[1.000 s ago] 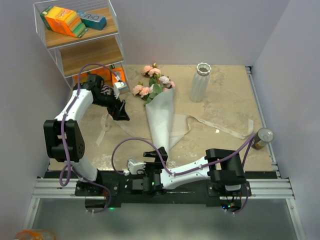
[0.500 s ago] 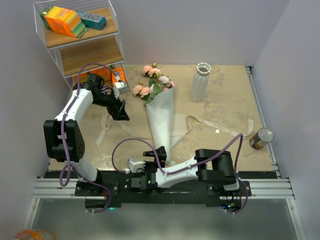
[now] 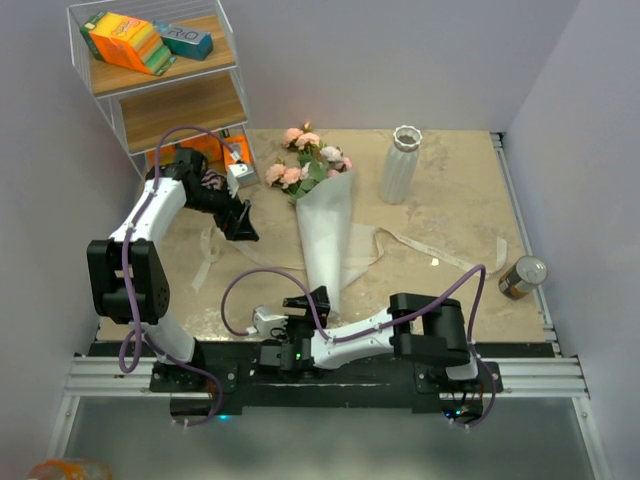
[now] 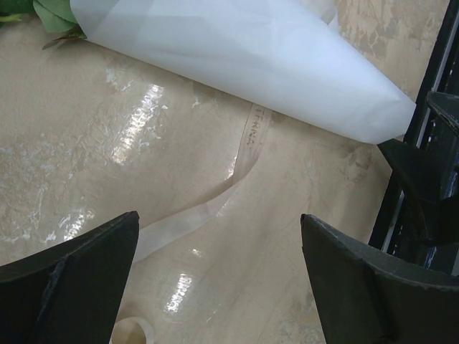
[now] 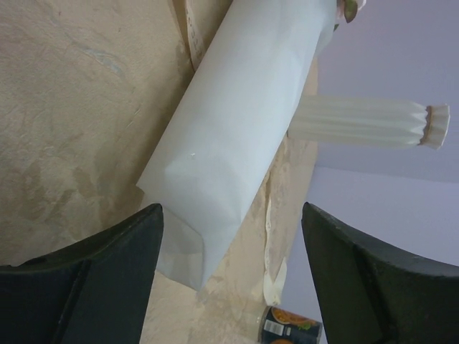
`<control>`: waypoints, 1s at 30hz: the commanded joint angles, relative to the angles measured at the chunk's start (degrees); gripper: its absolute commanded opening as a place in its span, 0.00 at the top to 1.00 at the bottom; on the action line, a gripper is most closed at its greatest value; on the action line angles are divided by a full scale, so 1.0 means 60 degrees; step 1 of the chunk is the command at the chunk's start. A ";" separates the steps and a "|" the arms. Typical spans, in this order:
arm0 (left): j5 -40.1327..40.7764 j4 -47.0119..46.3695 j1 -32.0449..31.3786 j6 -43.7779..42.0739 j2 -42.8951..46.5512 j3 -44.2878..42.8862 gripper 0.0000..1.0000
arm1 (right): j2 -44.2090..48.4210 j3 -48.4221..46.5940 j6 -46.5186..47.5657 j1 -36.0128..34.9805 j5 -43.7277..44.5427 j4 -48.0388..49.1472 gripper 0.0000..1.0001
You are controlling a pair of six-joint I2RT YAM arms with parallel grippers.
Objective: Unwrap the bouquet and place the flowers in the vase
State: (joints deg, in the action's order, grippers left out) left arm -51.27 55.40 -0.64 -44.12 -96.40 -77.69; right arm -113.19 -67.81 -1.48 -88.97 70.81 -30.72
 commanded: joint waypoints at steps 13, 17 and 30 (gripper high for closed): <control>-0.0303 0.0098 0.0107 -0.0118 0.0451 -0.0367 0.01 | 0.1768 -0.0913 0.0745 0.0048 0.0942 0.1736 0.97; -0.0347 0.0127 0.0107 -0.0074 0.0495 -0.0396 0.01 | 0.2734 -0.1237 -0.0290 -0.0084 0.1499 0.1590 1.00; -0.0245 0.0142 0.0107 -0.0088 0.0613 -0.0542 0.01 | 0.3162 -0.1370 -0.7063 -0.0537 0.1309 -0.3845 0.15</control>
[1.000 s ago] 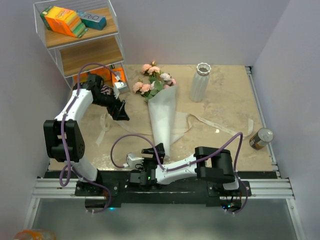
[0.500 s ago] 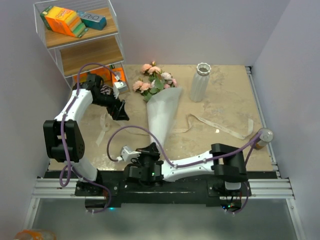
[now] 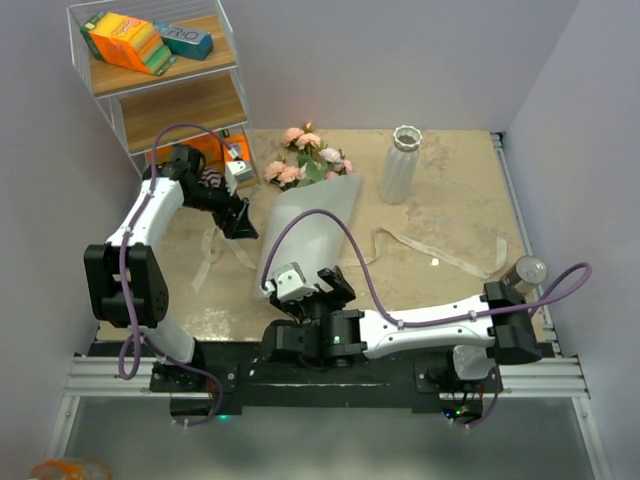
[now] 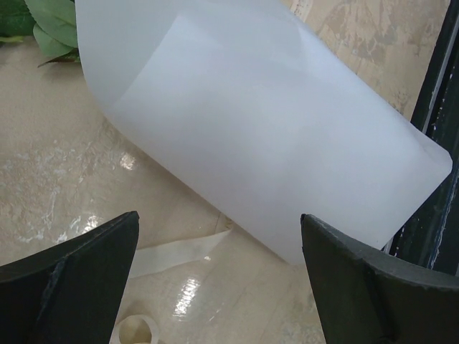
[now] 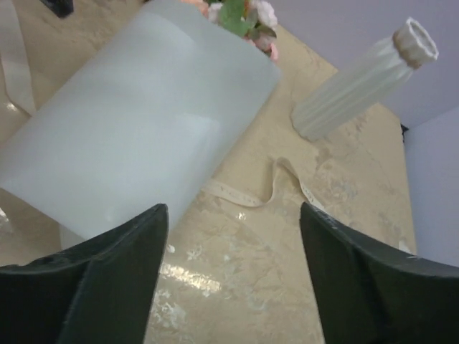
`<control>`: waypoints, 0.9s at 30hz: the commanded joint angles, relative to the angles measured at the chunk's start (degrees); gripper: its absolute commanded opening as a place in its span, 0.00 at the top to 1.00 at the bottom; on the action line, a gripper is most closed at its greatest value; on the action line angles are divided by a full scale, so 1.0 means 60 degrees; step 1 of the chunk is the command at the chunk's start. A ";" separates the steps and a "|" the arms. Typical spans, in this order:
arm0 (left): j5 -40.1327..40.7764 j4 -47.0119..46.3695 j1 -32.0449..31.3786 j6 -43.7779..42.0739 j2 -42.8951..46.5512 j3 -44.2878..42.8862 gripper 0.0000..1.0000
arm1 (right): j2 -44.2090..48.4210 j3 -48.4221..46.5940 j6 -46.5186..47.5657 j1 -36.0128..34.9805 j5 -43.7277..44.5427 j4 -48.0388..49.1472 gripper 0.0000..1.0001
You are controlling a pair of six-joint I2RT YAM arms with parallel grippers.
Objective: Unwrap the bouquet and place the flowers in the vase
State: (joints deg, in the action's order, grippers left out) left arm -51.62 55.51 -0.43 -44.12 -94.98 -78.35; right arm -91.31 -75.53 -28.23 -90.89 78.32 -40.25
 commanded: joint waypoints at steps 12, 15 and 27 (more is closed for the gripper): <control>-0.1050 -0.0227 0.1505 0.1214 0.0624 -0.1077 0.01 | -0.1172 0.0840 0.4716 -0.0847 -0.1027 0.4625 0.01; -0.1402 -0.0053 0.2062 0.1347 0.0961 -0.1151 0.01 | -0.1844 0.0811 0.6620 -0.0745 -0.1071 0.5930 0.01; -0.2002 0.1720 0.3102 0.0220 0.1402 -0.1371 0.01 | -0.3634 0.0488 0.9797 0.0251 -0.1263 0.8536 0.03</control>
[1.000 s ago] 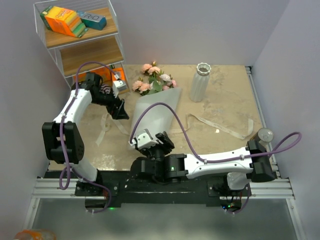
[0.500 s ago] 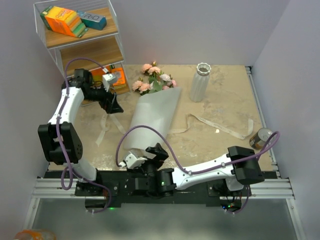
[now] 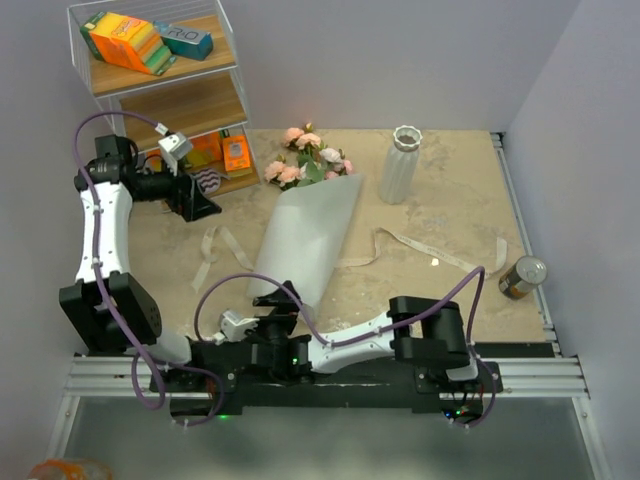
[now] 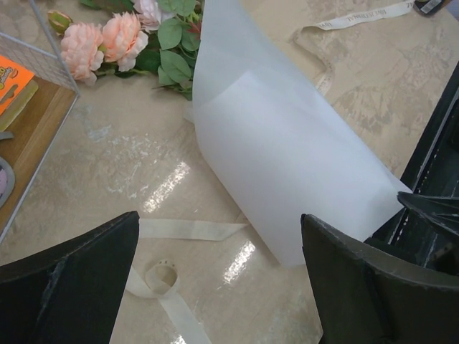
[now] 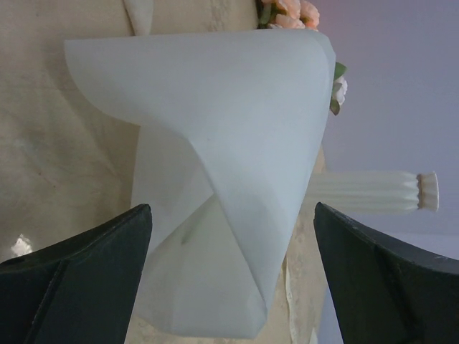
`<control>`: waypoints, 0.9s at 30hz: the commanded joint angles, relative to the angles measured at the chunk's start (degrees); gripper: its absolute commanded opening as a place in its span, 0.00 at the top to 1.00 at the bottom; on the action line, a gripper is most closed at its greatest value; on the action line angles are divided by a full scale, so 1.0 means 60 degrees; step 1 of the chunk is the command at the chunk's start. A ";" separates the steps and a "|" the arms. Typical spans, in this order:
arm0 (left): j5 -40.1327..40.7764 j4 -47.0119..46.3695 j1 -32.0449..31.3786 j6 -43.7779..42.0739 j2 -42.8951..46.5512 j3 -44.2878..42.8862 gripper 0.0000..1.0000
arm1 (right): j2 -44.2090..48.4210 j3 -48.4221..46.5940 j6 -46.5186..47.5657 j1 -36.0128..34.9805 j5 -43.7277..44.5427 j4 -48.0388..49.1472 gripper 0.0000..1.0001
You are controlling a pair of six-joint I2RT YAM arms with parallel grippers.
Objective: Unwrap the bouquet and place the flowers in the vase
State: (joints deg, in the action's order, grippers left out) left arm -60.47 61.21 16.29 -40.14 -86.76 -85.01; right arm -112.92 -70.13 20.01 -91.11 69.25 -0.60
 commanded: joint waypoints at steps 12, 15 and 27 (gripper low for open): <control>-0.0982 0.2118 0.0741 -0.1659 -0.0232 -0.0860 0.01 | 0.0260 -0.1202 0.1984 0.0932 0.0395 0.2400 0.68; -0.0967 0.2161 0.0741 -0.1733 -0.0203 -0.0904 0.00 | 0.0728 -0.1422 0.2040 0.0932 0.0732 0.2618 0.69; -0.0806 0.2117 0.0741 -0.1704 -0.0115 -0.1109 0.01 | 0.4609 -0.0792 -0.5488 0.0903 0.3355 -0.2149 0.71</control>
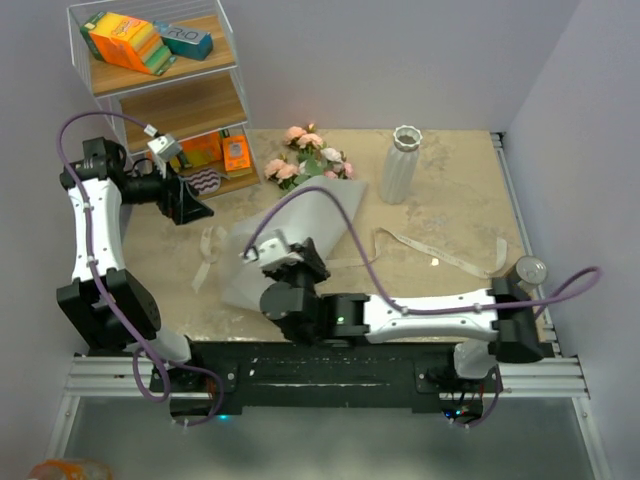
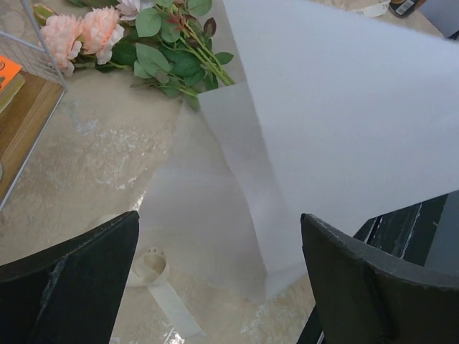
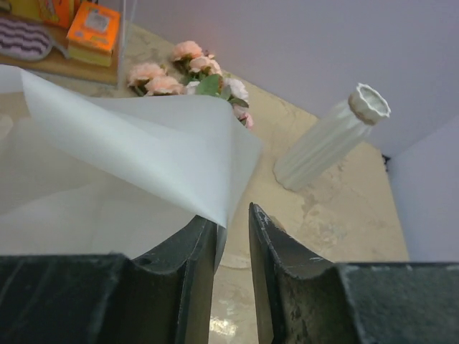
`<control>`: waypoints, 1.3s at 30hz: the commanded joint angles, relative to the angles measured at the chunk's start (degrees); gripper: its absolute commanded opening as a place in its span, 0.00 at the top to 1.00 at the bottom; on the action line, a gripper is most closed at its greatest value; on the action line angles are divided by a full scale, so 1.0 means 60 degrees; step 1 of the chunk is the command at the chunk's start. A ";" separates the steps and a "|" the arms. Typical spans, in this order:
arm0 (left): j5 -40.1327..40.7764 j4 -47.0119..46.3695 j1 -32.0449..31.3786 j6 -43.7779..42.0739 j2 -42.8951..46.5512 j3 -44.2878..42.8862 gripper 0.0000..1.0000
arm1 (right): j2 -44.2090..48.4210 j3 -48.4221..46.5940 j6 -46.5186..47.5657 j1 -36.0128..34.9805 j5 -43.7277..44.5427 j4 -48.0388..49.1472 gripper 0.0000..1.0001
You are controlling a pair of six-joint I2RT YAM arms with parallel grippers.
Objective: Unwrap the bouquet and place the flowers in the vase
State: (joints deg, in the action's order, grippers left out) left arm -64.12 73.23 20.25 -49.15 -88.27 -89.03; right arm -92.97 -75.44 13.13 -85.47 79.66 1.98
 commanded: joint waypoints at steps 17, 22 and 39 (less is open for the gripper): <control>0.0987 -0.1084 -0.1832 0.0308 0.0194 0.0613 0.01 | 0.2691 -0.1674 -1.5563 -0.1473 -0.0563 -1.3587 0.01; 0.2102 -0.2942 -0.2877 0.1451 0.0225 0.1887 0.01 | 0.3554 -0.3640 -1.4230 -0.1458 0.0199 -1.3572 0.01; 0.4591 -0.5951 -0.4575 0.3459 -0.1313 0.3179 0.01 | 0.4070 -0.3833 -0.7518 0.0088 -0.1026 -0.7988 0.01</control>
State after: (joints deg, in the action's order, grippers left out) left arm -38.68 41.30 -3.22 -30.39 -96.53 -70.54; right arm -66.85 -99.61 -34.35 -91.37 79.66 -48.49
